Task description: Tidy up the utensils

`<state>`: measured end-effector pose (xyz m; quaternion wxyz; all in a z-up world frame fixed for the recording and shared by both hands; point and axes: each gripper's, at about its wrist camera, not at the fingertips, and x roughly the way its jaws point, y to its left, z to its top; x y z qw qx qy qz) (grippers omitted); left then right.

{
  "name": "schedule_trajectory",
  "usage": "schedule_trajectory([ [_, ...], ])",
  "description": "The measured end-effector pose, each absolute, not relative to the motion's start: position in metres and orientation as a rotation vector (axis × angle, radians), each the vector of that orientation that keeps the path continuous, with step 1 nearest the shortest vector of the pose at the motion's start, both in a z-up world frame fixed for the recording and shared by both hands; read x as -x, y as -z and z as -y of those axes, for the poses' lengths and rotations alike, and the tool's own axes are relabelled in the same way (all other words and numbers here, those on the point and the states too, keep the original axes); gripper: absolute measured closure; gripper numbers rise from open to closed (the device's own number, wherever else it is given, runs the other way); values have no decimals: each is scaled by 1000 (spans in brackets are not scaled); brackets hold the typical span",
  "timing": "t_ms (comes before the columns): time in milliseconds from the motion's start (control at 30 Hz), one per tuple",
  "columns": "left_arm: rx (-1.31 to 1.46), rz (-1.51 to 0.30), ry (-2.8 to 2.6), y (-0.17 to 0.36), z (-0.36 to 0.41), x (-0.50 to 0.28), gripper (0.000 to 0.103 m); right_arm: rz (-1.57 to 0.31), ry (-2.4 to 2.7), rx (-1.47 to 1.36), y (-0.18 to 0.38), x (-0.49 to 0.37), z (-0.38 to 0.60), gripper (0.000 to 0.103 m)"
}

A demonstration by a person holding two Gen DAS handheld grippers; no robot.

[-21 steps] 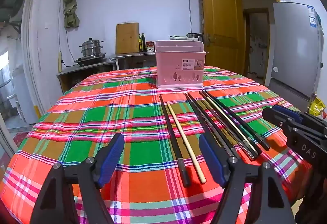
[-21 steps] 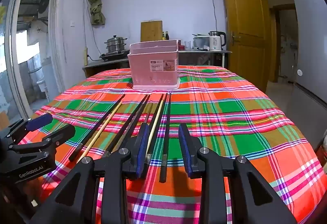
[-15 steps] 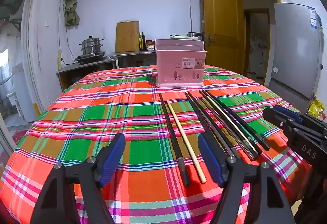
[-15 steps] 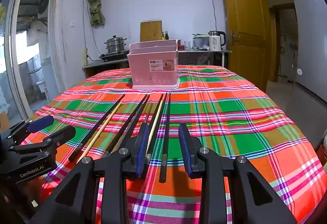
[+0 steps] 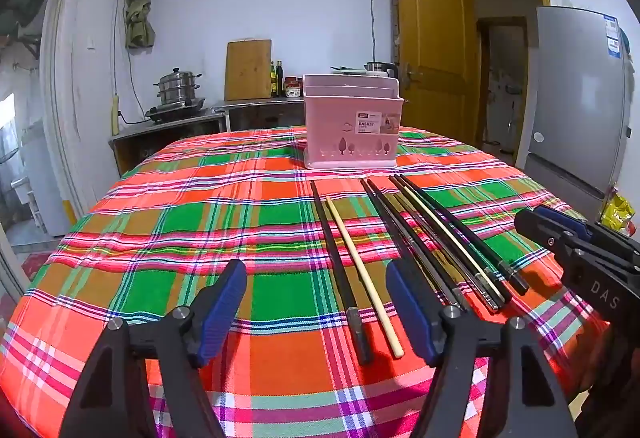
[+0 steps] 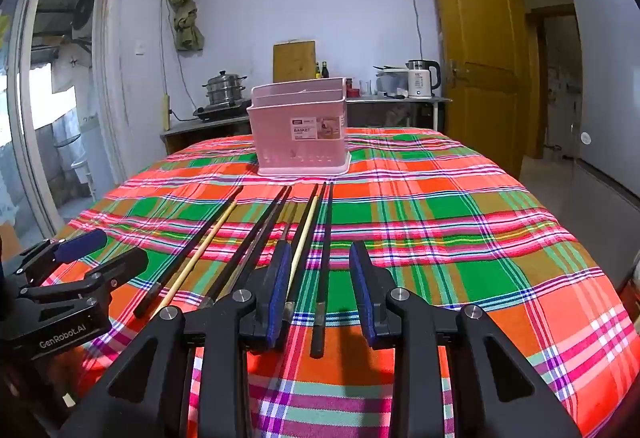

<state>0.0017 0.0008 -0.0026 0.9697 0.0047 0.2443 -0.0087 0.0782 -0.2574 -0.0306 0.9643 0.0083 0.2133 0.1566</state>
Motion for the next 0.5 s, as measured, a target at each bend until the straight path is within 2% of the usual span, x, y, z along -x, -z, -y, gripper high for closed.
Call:
schedule_trajectory([
  [500,-10,-494,19,2,-3,-2,31,-430,-316,-20,30,-76,259,72],
])
